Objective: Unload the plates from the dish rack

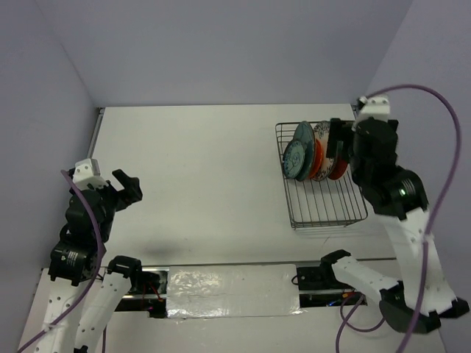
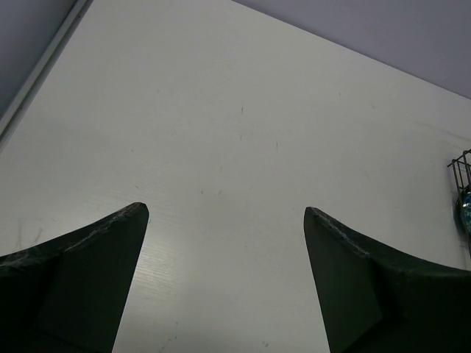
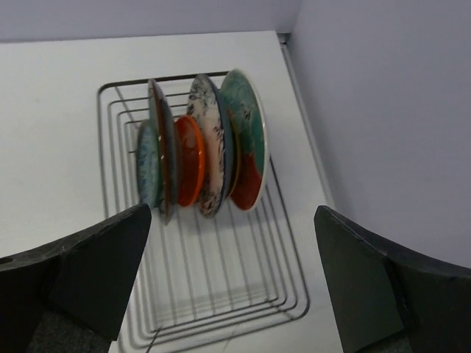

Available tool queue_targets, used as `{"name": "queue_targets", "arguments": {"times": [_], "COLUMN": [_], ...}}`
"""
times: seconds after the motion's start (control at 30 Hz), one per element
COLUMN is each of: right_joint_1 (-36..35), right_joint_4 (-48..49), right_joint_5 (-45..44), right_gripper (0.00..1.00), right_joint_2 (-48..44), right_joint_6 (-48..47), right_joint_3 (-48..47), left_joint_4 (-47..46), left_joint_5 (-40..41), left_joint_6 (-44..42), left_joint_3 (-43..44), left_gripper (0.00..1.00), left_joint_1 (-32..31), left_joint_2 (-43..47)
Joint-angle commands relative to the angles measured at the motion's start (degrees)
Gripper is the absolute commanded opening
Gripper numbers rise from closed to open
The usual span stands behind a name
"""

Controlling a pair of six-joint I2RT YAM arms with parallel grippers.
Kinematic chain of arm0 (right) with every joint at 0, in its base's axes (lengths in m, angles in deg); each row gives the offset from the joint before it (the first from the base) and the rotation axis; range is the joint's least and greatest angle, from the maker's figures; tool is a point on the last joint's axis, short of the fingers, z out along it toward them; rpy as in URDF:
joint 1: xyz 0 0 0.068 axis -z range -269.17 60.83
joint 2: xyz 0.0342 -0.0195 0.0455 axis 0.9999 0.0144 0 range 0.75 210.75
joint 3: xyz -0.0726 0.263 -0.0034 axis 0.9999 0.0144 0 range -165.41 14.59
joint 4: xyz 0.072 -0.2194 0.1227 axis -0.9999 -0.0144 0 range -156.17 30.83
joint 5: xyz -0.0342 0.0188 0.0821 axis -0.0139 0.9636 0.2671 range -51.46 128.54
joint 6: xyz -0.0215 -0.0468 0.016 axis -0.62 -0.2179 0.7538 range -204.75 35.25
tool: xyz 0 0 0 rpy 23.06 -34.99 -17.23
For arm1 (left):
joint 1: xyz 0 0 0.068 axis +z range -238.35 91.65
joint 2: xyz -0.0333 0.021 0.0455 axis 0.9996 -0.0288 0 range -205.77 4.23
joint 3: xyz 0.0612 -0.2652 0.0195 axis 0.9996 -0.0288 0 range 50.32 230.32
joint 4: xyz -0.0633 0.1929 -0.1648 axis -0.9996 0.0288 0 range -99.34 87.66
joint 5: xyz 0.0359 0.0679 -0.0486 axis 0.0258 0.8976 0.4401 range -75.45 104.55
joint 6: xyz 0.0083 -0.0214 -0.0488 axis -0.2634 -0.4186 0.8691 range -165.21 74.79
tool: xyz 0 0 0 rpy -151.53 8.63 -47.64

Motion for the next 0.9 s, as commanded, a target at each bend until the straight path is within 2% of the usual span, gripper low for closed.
{"name": "queue_targets", "arguments": {"times": [0.0,0.03,0.1,0.13,0.17,0.27,0.33,0.57,0.87], "right_joint_1": [1.2,2.2,6.6,8.2,9.3,12.1,13.5,19.2,23.1], "right_joint_4": [7.0,9.7,6.6,3.7,3.4,5.5,3.7,7.7,10.4], "right_joint_5": [-5.9,-6.0,-5.2,-2.6,-1.2,0.0,-0.2,4.1,8.1], "right_gripper": [0.99,0.99,0.97,0.92,0.91,0.85,0.78,0.63,0.63], "right_joint_2": [10.9,12.9,21.4,24.5,29.2,34.8,37.6,38.4,37.2], "right_joint_6": [-10.2,-11.8,-11.1,-10.4,-10.0,-10.8,-10.5,-12.4,-12.5], "right_joint_3": [-1.7,-2.5,-7.3,-13.1,-15.1,-17.9,-21.0,-17.3,-11.1], "left_joint_4": [-2.4,-2.4,-2.3,-2.5,-2.5,-2.7,-2.8,-3.1,-2.2], "left_joint_5": [-0.6,-0.7,-1.1,-1.2,-1.4,-1.8,-2.3,-3.7,-1.0], "left_joint_6": [-0.1,-0.2,-0.3,-0.5,-0.5,-0.6,-0.8,-1.3,-0.6], "left_joint_3": [-0.1,-0.1,0.0,0.0,0.0,-0.2,-0.2,-0.2,0.1], "left_gripper": [1.0,1.0,1.0,1.0,0.99,0.99,1.0,0.99,1.0], "left_joint_1": [0.0,0.0,0.0,0.0,0.0,-0.1,-0.3,-0.7,-3.7], "left_joint_2": [-1.2,-1.6,-2.1,-2.2,-2.3,-2.3,-2.5,-4.3,-2.8]}}
